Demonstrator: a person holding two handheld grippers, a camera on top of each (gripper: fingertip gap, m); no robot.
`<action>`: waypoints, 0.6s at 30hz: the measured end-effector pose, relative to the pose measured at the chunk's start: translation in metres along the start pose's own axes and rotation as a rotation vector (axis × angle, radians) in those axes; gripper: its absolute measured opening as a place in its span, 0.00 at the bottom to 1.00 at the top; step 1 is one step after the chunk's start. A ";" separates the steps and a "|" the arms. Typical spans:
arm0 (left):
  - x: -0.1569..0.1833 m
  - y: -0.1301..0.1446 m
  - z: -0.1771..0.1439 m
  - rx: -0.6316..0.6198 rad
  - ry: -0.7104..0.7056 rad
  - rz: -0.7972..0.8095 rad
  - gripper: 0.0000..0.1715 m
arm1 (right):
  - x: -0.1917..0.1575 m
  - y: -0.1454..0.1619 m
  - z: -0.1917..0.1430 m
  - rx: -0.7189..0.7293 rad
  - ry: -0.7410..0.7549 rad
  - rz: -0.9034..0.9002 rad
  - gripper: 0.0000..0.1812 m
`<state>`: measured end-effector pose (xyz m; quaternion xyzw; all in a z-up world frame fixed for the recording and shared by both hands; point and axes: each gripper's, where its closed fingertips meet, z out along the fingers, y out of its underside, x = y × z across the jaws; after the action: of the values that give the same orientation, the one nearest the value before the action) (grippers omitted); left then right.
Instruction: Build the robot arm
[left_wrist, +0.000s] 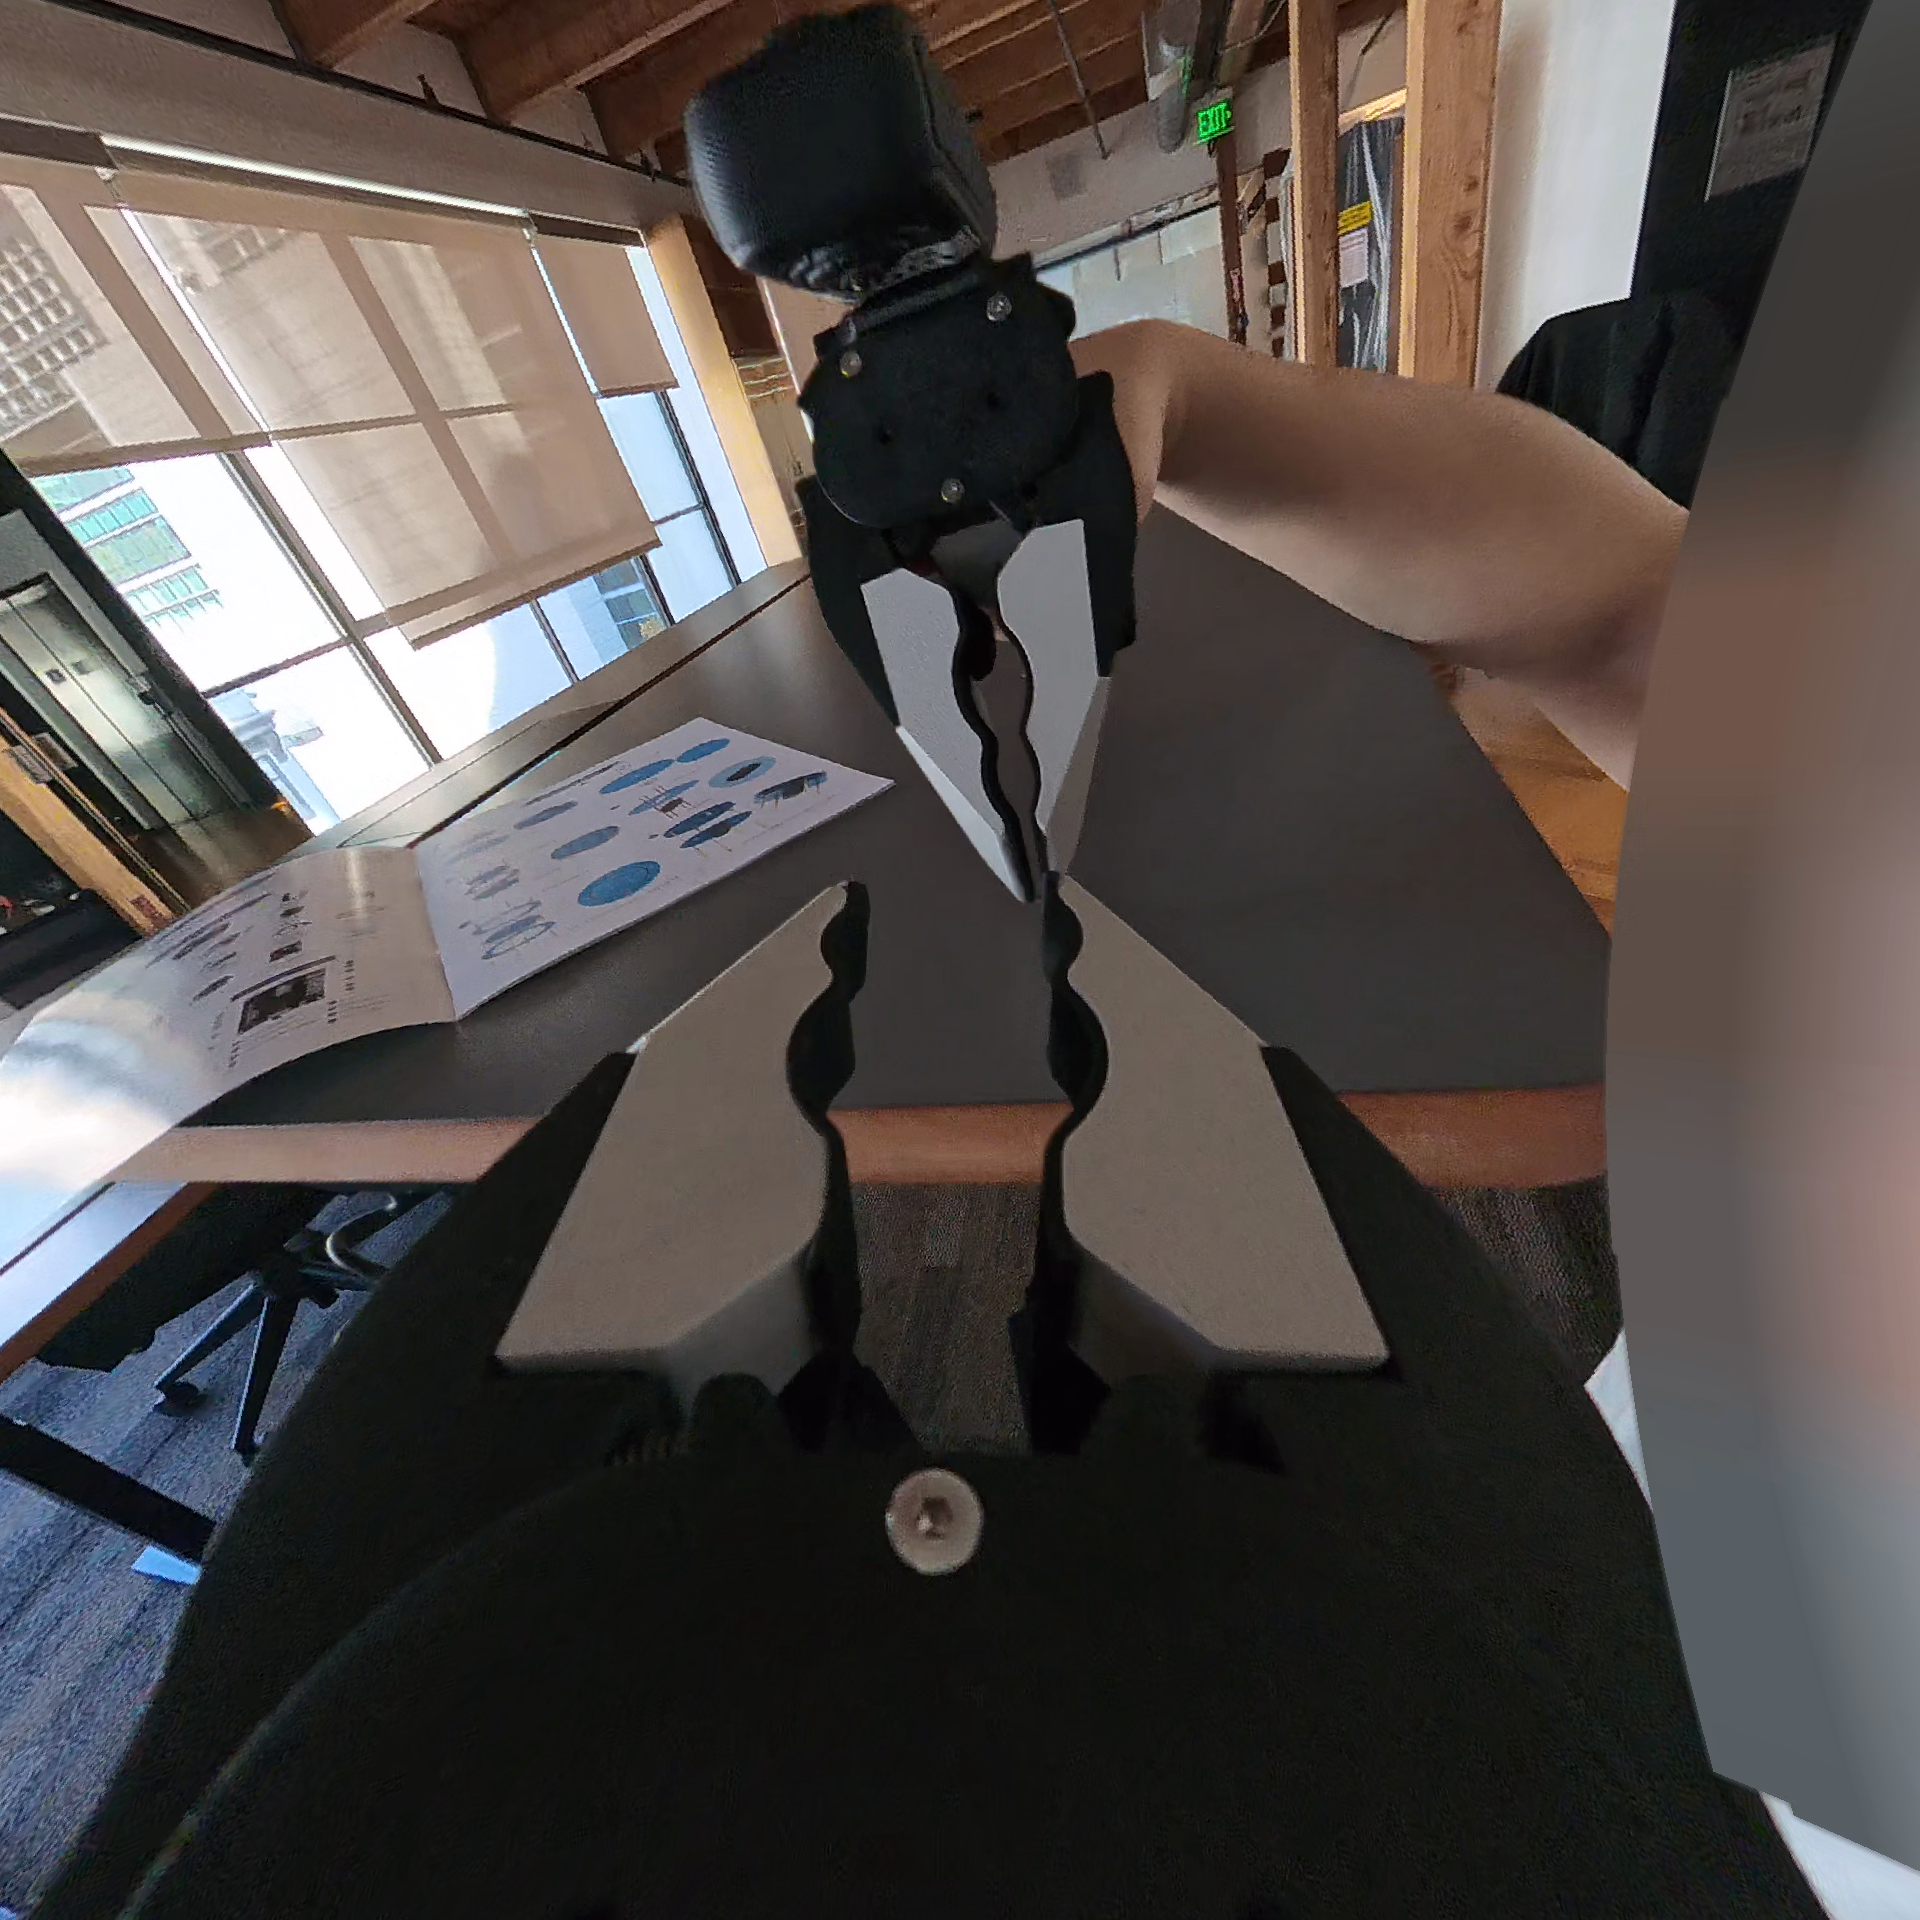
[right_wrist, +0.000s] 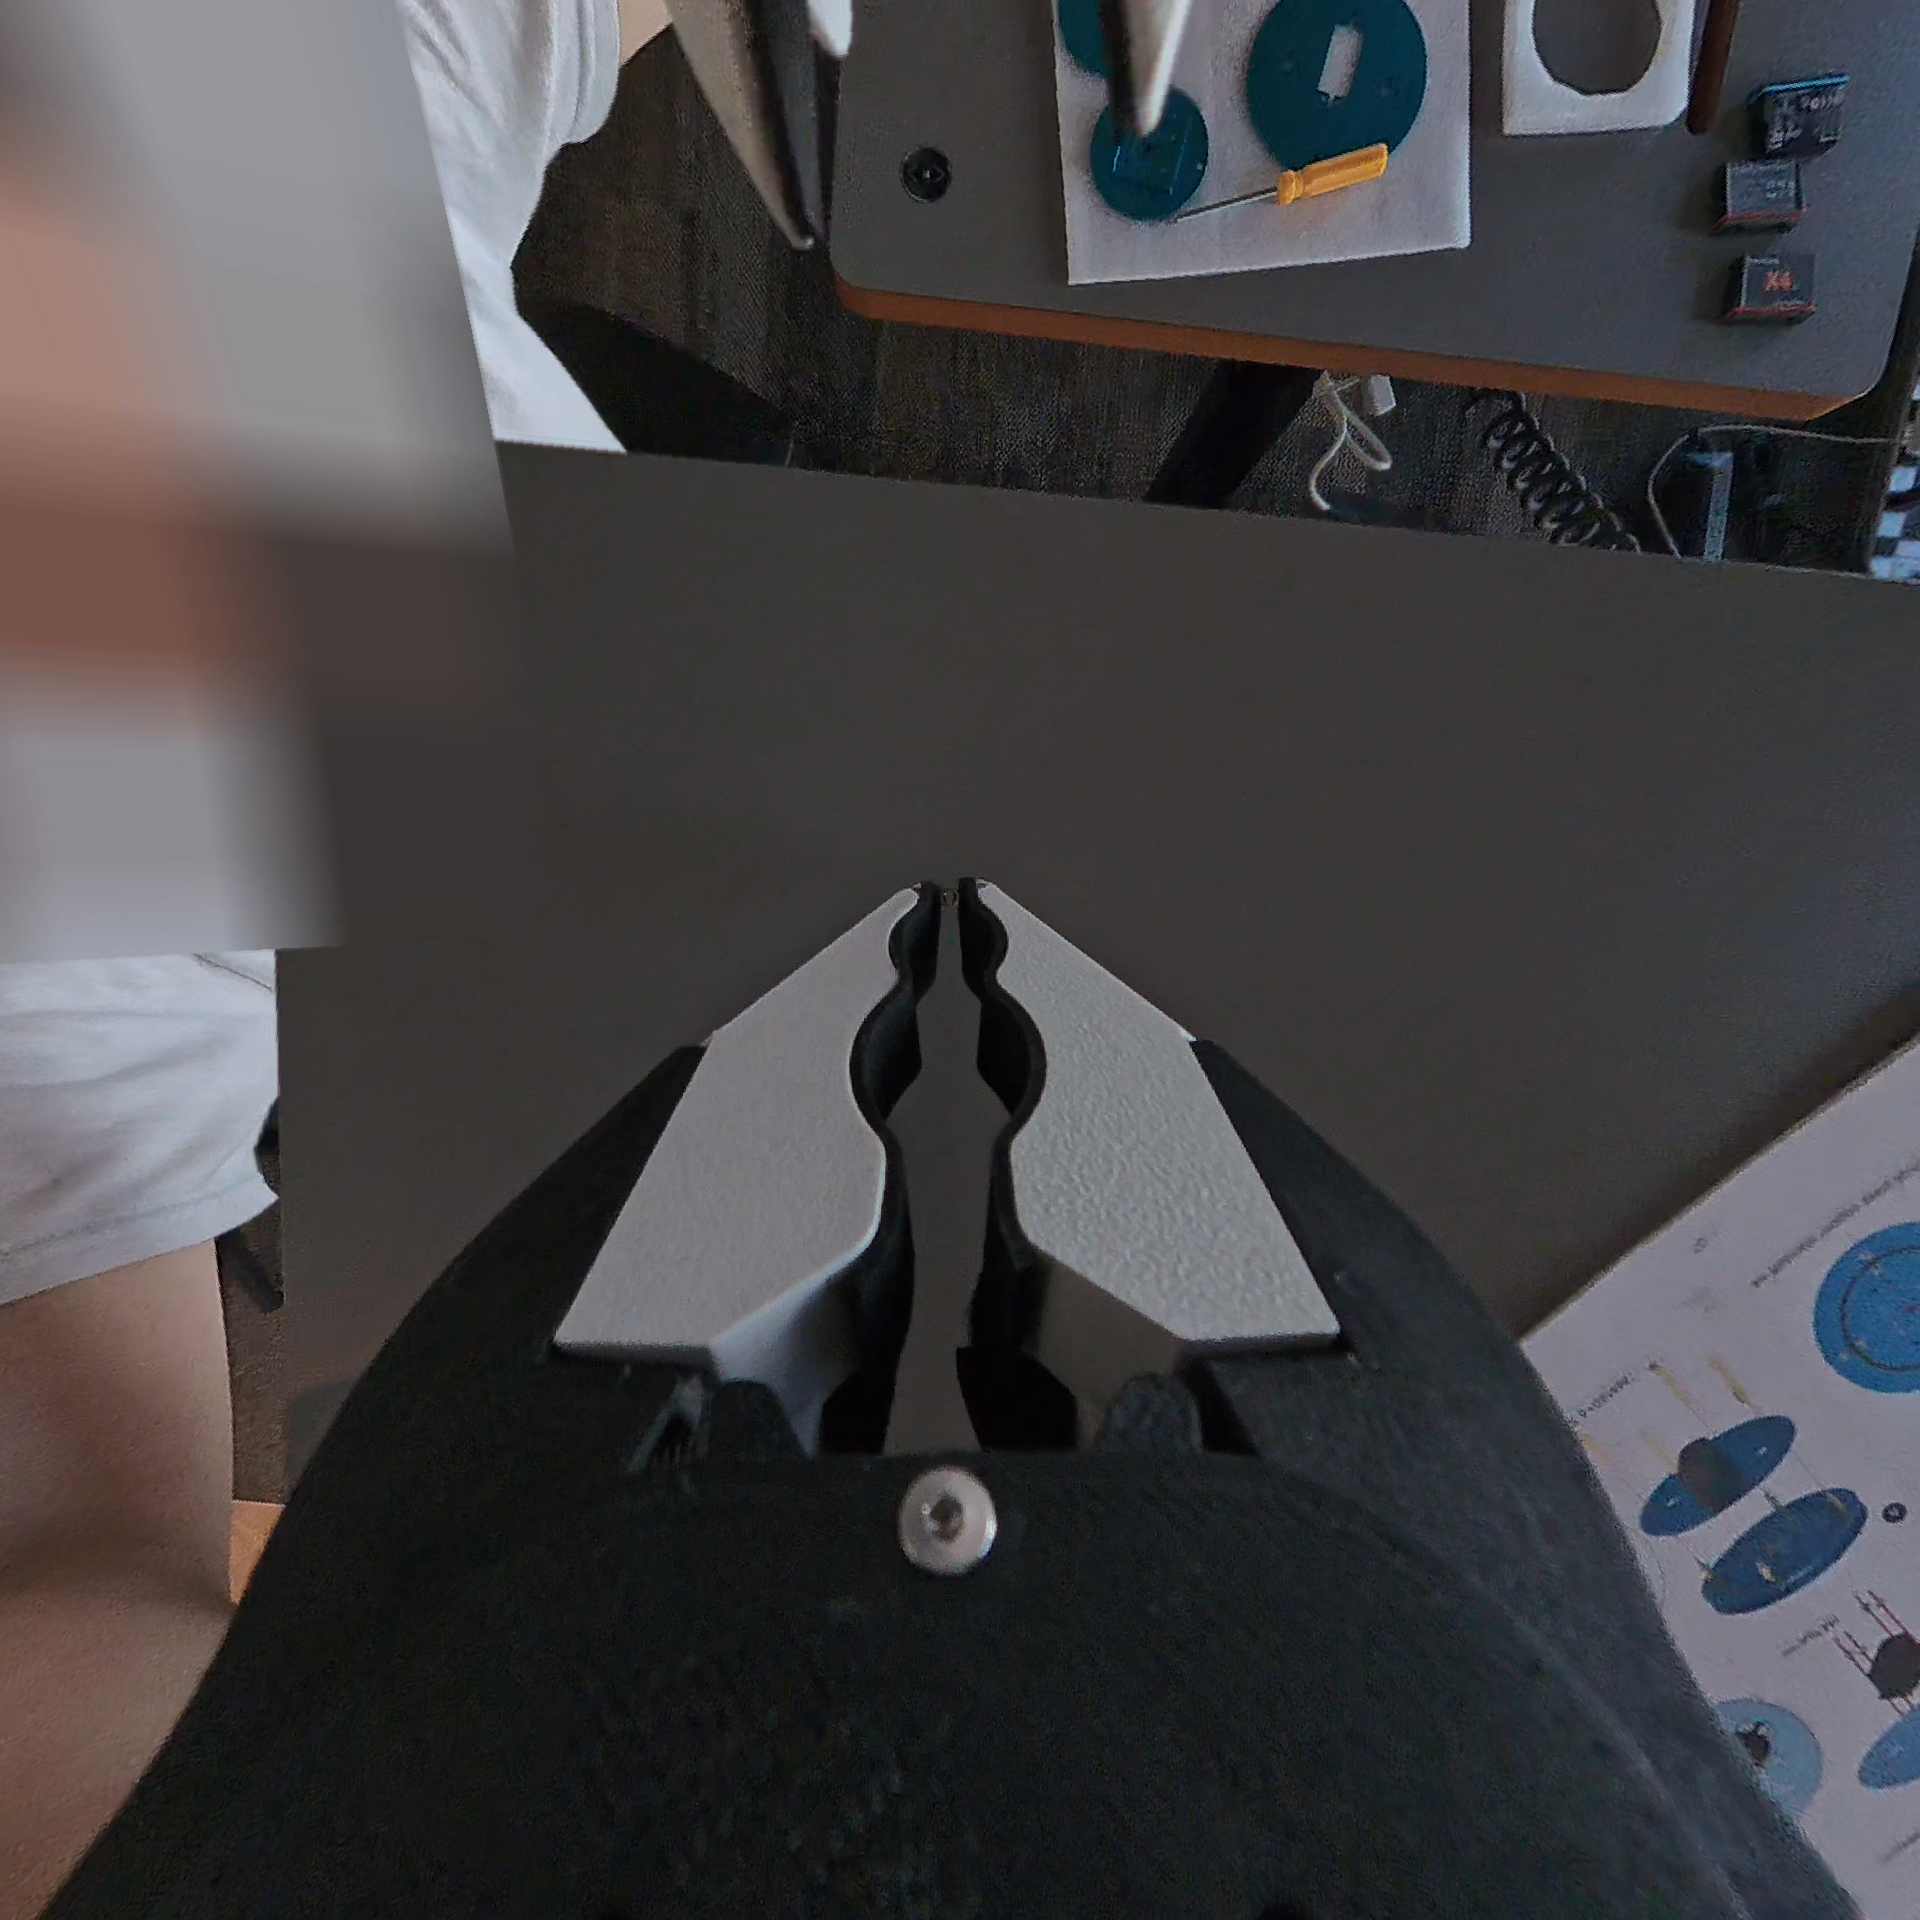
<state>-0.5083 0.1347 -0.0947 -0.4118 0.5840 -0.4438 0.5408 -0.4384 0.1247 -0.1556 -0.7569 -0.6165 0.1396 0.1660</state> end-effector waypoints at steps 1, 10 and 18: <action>0.004 0.003 -0.006 0.010 0.007 -0.007 0.19 | 0.000 -0.005 0.001 0.001 0.005 0.000 0.01; 0.021 0.063 -0.055 0.108 -0.025 -0.169 0.24 | 0.010 -0.047 0.007 0.056 0.064 0.011 0.01; -0.003 0.113 -0.122 0.122 -0.081 -0.252 0.27 | 0.008 -0.130 0.013 0.084 0.096 0.004 0.01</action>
<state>-0.6299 0.1766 -0.2003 -0.4657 0.4773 -0.5257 0.5281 -0.5573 0.1580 -0.1126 -0.7562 -0.6000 0.1292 0.2267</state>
